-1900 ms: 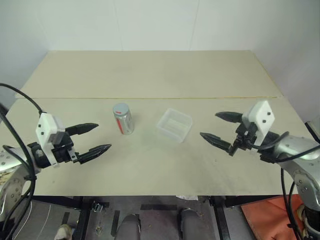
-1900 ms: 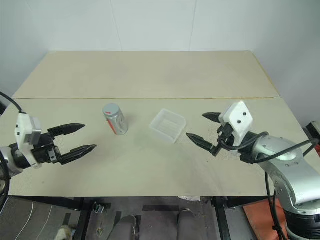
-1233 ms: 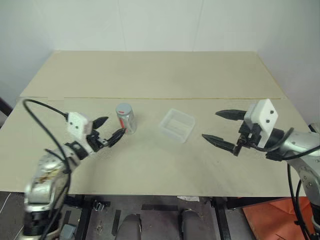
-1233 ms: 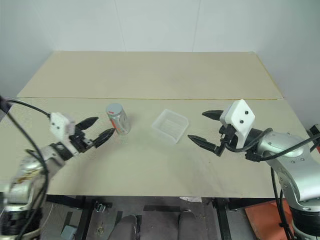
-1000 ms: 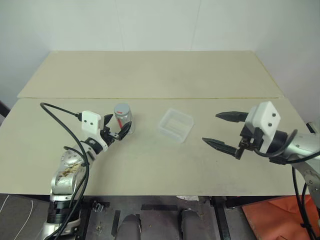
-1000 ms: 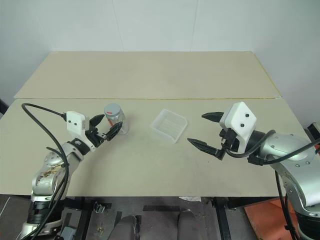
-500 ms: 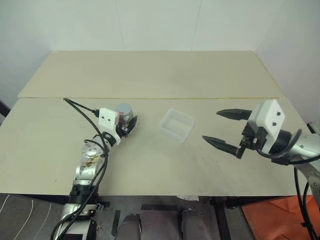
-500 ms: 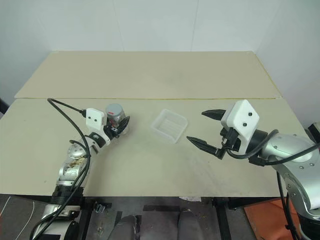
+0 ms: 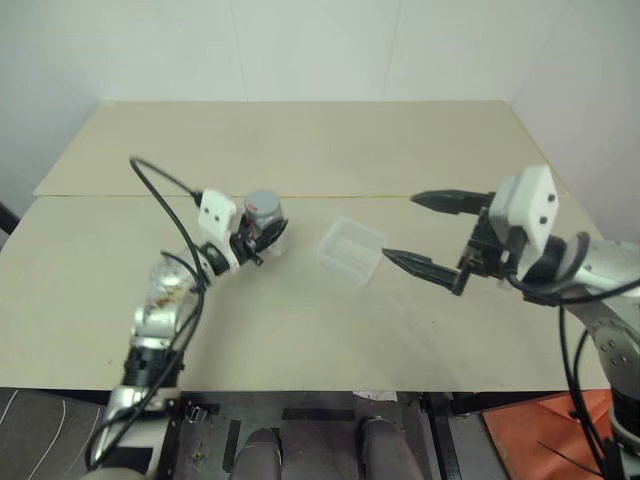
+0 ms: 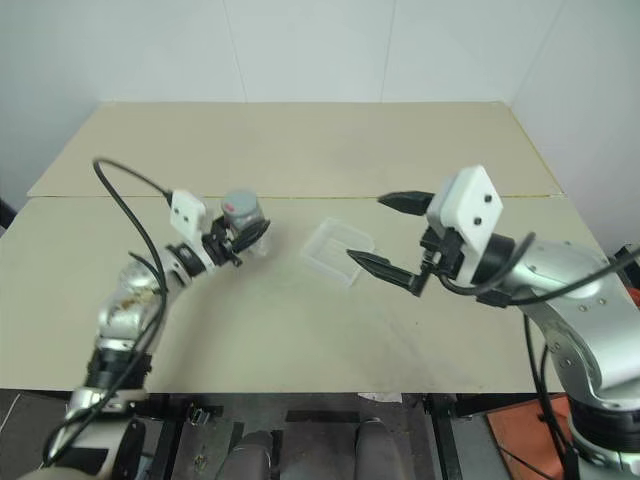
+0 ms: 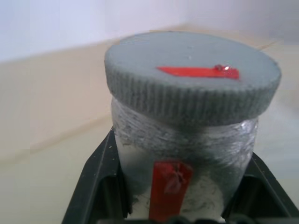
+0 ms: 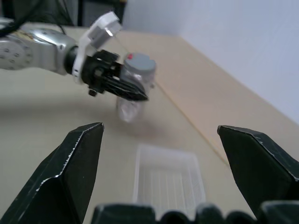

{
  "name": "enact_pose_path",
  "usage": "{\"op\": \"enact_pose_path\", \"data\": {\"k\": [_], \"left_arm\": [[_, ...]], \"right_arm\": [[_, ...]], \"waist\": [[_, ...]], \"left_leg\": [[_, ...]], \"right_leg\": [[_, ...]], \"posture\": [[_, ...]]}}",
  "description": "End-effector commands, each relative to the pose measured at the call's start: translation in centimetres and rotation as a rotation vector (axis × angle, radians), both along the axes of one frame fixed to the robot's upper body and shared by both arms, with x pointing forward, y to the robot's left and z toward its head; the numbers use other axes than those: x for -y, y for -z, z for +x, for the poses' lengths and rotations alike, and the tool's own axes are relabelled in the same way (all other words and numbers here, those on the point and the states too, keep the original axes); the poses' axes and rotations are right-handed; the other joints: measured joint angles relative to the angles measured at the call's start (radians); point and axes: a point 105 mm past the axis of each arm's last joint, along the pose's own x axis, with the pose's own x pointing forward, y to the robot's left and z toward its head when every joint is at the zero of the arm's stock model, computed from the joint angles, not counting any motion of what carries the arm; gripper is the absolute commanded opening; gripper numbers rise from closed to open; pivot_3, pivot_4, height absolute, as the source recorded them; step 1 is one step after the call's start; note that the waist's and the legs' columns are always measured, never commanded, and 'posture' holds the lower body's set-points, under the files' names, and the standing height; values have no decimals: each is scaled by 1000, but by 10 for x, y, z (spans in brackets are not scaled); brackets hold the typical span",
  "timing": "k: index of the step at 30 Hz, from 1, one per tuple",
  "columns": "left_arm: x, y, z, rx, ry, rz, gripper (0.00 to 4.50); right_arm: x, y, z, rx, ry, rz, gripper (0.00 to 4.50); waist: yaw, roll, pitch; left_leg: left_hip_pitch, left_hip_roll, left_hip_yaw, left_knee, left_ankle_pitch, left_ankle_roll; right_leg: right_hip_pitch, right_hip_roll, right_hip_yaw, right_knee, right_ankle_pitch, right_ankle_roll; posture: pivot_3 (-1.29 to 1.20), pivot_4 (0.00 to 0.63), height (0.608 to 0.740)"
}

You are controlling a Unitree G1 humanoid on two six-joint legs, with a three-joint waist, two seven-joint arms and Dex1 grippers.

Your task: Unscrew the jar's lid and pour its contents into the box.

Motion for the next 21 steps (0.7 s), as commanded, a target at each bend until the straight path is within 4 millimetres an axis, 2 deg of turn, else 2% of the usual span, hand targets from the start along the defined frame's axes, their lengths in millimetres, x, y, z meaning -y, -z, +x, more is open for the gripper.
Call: {"op": "enact_pose_path", "data": {"k": [1,4,9,15,21], "left_arm": [[18,-27,-24,9,299,38,1930],[27,-33,-35,-5,473,91,1930],[47,-38,-34,-7,615,128,1930],[57,-40,-32,14,686,162,1930],[60,-42,-34,31,710,162,1930]], "right_arm": [[-14,-15,5,7,-49,55,4500],[-31,-28,13,2,-85,96,4500],[-63,-40,25,-6,-114,95,4500],[-77,-34,27,-50,-127,70,4500],[-80,-29,35,-80,-94,62,4500]], "waist": [[-3,0,0],[-10,1,0],[-18,1,0],[-25,1,0],[-30,1,0]], "left_leg": [[0,0,0,0,0,0],[0,0,0,0,0,0],[0,0,-1,0,0,-1],[-2,0,-1,0,1,-2],[-2,0,-2,0,1,-1]], "right_leg": [[0,0,0,0,0,0],[-1,0,0,1,0,0],[-1,0,0,1,0,0],[-2,0,-1,2,0,0],[-3,0,-1,2,0,0]], "posture": [[0,150,740],[0,150,740],[0,150,740],[0,150,740],[0,150,740]]}}
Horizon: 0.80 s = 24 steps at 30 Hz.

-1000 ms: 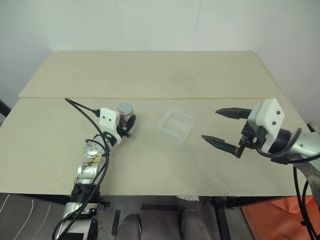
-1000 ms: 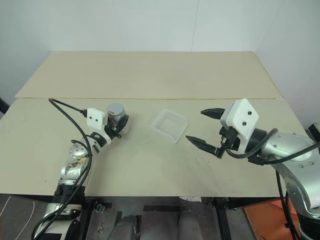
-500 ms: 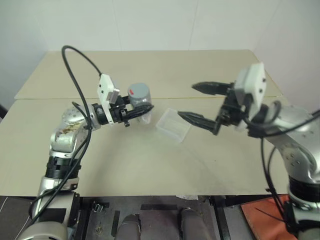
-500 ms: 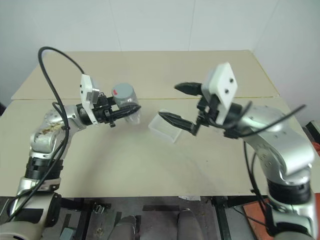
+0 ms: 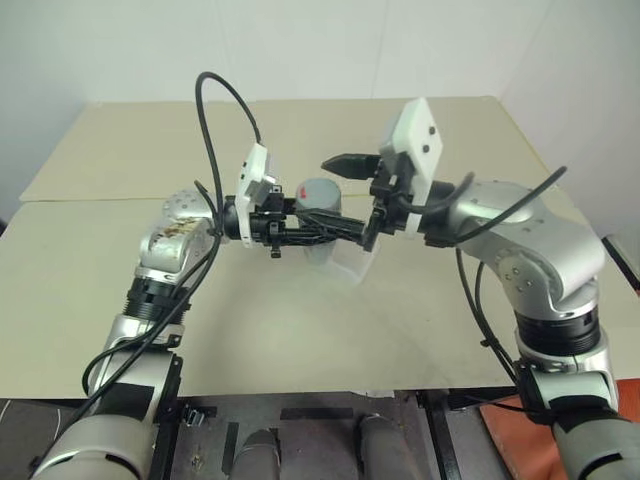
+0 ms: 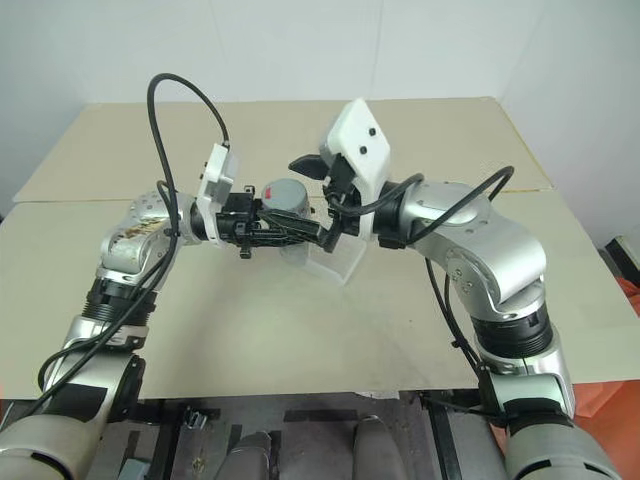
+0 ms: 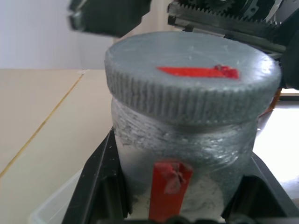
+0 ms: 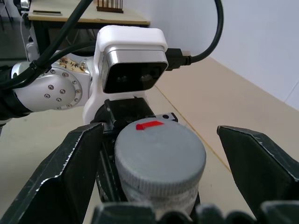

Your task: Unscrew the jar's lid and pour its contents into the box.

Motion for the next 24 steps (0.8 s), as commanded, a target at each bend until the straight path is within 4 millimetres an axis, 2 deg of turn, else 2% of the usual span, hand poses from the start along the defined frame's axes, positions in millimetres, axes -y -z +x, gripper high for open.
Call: {"op": "enact_pose_path", "data": {"k": [1,3,5,10,15,20,24], "left_arm": [[0,-15,-3,68,17,-7,1930],[-1,-15,-3,69,17,-5,1930],[-2,-14,-4,73,17,-2,1930],[-3,-16,-7,94,24,1,1930],[-7,-17,-18,125,101,15,1930],[-14,-20,-43,107,300,21,1930],[-9,-21,-57,107,376,27,1930]], "right_arm": [[-1,-9,3,29,28,17,4500],[-1,-10,3,26,31,21,4500],[-1,-9,4,8,26,27,4142],[-1,-3,4,-43,-5,34,2758],[-1,-5,-1,-42,-148,67,2754],[1,-13,-17,-24,-518,38,2754],[-4,-11,-20,-21,-701,-25,2754]], "waist": [[0,0,0],[1,0,0],[2,0,0],[2,0,0],[0,0,0],[0,1,0],[-4,1,1]], "left_leg": [[0,0,0,0,0,0],[0,0,0,0,0,0],[0,0,0,0,0,0],[0,0,0,0,0,0],[0,0,0,0,0,0],[0,0,0,0,0,0],[0,0,0,0,0,0]], "right_leg": [[0,0,0,0,0,0],[0,0,0,0,0,0],[0,0,0,0,0,0],[0,0,0,1,0,0],[0,0,0,0,0,0],[0,0,0,0,0,0],[1,0,0,0,0,0]], "posture": [[0,150,740],[0,150,740],[0,150,740],[0,150,740],[0,150,740],[0,150,740],[0,150,740]]}}
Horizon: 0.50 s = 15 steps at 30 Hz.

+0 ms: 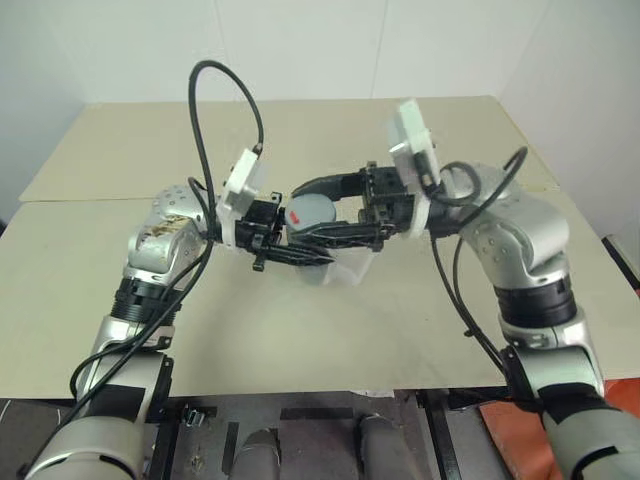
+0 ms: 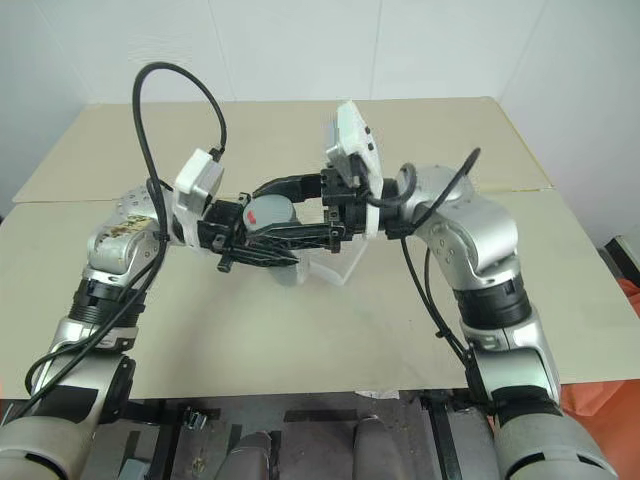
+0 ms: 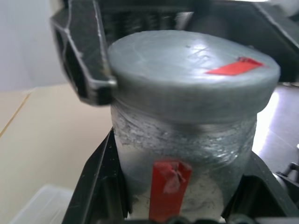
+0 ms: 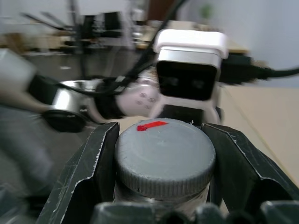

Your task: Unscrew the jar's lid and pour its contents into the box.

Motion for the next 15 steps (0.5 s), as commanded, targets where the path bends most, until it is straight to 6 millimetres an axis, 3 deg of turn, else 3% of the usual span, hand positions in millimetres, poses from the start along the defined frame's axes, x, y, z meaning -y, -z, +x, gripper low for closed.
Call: {"op": "enact_pose_path", "data": {"k": [1,6,7,10,15], "left_arm": [[-1,-11,-19,44,108,-15,1930],[3,-8,-19,50,114,-9,1930],[2,-7,-17,48,107,-7,1930],[-1,-5,-13,37,74,-3,1930],[-8,1,4,-3,-63,-2,1930]], "right_arm": [[4,-10,-1,46,-119,8,2754],[-6,-4,10,64,-113,-16,2754],[-7,-3,12,72,-96,-18,3481],[-3,-3,16,77,-40,3,4435],[22,-7,14,99,96,62,4479]], "waist": [[-4,0,0],[-18,0,0],[-18,0,0],[-20,0,0],[-17,0,0]], "left_leg": [[0,0,0,0,0,0],[0,0,0,0,0,0],[0,0,0,0,0,-1],[0,0,-1,0,2,-3],[-1,0,-1,0,2,-3]], "right_leg": [[0,0,0,0,0,0],[0,0,0,1,0,0],[0,0,0,2,0,0],[0,0,0,2,0,0],[0,0,0,2,0,0]], "posture": [[0,150,740],[0,150,740],[0,150,740],[0,150,740],[0,150,740]]}}
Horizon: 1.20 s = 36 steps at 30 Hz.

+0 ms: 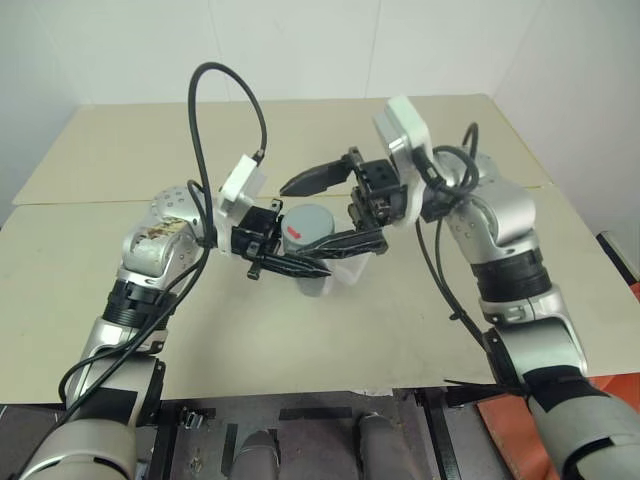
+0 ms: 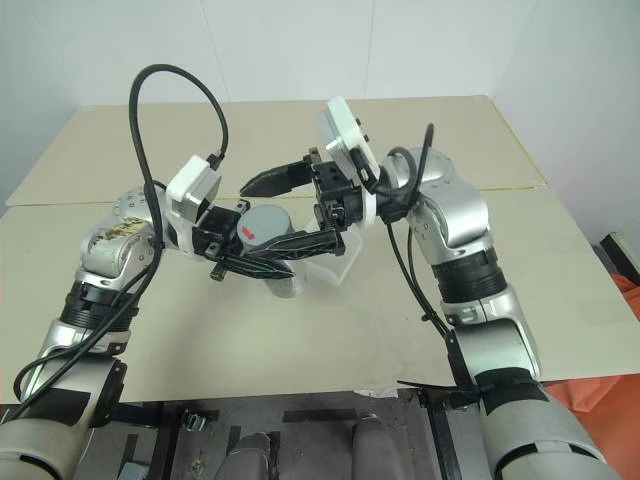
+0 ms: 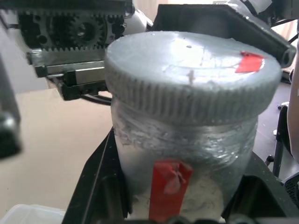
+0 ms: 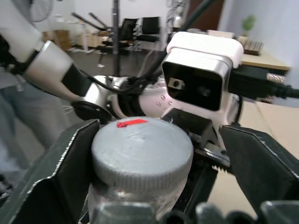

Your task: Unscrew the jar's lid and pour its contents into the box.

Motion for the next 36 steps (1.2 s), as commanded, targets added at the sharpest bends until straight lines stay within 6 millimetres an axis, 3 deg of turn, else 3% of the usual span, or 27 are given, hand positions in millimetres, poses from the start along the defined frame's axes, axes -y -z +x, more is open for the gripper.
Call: {"op": "enact_pose_path", "data": {"k": [1,6,10,16,23,36], "left_arm": [[-6,-4,11,21,-111,-22,1930],[-10,-9,23,11,-230,-73,1930],[-10,-4,30,16,-285,-79,1930],[-3,0,33,13,-307,-81,1930],[3,-2,34,29,-294,-75,1930],[2,-6,31,50,-266,-68,1930]], "right_arm": [[28,-15,1,56,160,69,4479],[54,-21,-9,69,313,136,4479],[57,-24,-19,78,373,155,4479],[29,-16,-10,65,487,94,4479],[4,-15,-9,62,494,87,4479],[-7,-7,23,26,617,54,4479]], "waist": [[3,0,0],[2,0,0],[-2,0,0],[-1,0,0],[0,0,0],[-2,0,0]], "left_leg": [[0,0,0,0,0,0],[0,0,0,0,-1,1],[0,0,0,0,-1,1],[1,0,0,0,-1,1],[0,0,0,0,-1,1],[1,0,0,0,-1,1]], "right_leg": [[0,0,0,0,0,0],[-1,0,0,0,0,0],[0,0,0,-1,0,0],[0,0,0,-1,0,0],[0,0,0,-1,0,0],[0,0,0,-1,0,0]], "posture": [[0,150,740],[0,150,740],[0,150,740],[0,150,740],[0,150,740],[0,150,740]]}}
